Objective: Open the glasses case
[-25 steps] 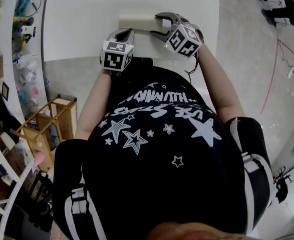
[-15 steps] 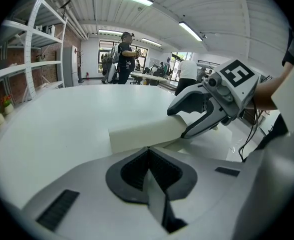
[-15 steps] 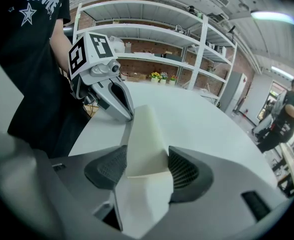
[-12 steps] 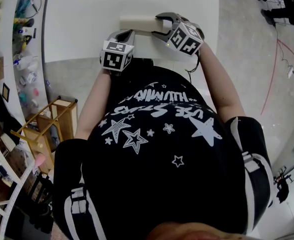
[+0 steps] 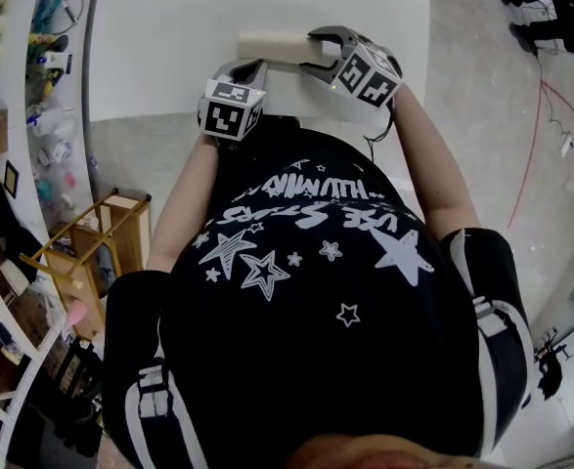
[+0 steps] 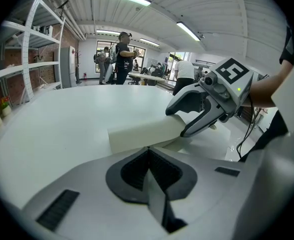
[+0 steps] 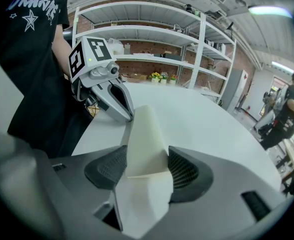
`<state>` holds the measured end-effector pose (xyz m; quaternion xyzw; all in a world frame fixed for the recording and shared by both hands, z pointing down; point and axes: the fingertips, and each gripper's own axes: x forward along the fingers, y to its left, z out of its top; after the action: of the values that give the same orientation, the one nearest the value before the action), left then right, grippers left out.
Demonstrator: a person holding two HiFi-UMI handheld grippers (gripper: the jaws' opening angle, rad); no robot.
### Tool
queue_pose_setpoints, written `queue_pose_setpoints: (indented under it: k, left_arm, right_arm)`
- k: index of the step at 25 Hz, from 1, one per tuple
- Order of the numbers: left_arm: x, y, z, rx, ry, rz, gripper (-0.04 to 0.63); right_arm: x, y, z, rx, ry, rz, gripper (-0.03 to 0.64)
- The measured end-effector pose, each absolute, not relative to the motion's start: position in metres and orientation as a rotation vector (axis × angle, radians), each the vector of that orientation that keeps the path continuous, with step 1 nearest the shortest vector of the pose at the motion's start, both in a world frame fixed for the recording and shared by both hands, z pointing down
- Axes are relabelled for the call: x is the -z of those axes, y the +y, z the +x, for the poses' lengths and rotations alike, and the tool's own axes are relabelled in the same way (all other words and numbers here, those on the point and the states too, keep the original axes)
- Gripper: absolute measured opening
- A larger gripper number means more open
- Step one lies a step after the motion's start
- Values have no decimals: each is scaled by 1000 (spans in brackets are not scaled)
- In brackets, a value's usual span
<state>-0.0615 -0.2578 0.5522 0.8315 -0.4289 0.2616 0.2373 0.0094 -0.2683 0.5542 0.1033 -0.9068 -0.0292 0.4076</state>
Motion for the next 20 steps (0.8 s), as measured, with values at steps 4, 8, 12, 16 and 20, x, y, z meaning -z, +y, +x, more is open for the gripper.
queue_pose_setpoints:
  k: [4,8,12,16,20]
  left_arm:
    - [-552,-257,-60,-728,-1171,2284,14]
    - [-552,-256,-60,-726,-1162,2281,14]
    - [-552,-256,-60,-735,-1170,2286,13]
    - [-545,-260,-60,-726,-1183,2311,13]
    - [-543,-260,-61,-708,-1166,2309,14]
  right_arm:
    - [-555,-268,10,55,-2292,251,267]
    - [-553,-267,10,44,-2293,248,267]
    - [-551,-266,10,-26,-2315,246,267]
    - [-552,-267,9,-10,-2320,246,267]
    - [-550,-267,9,-26,-2304,217,267]
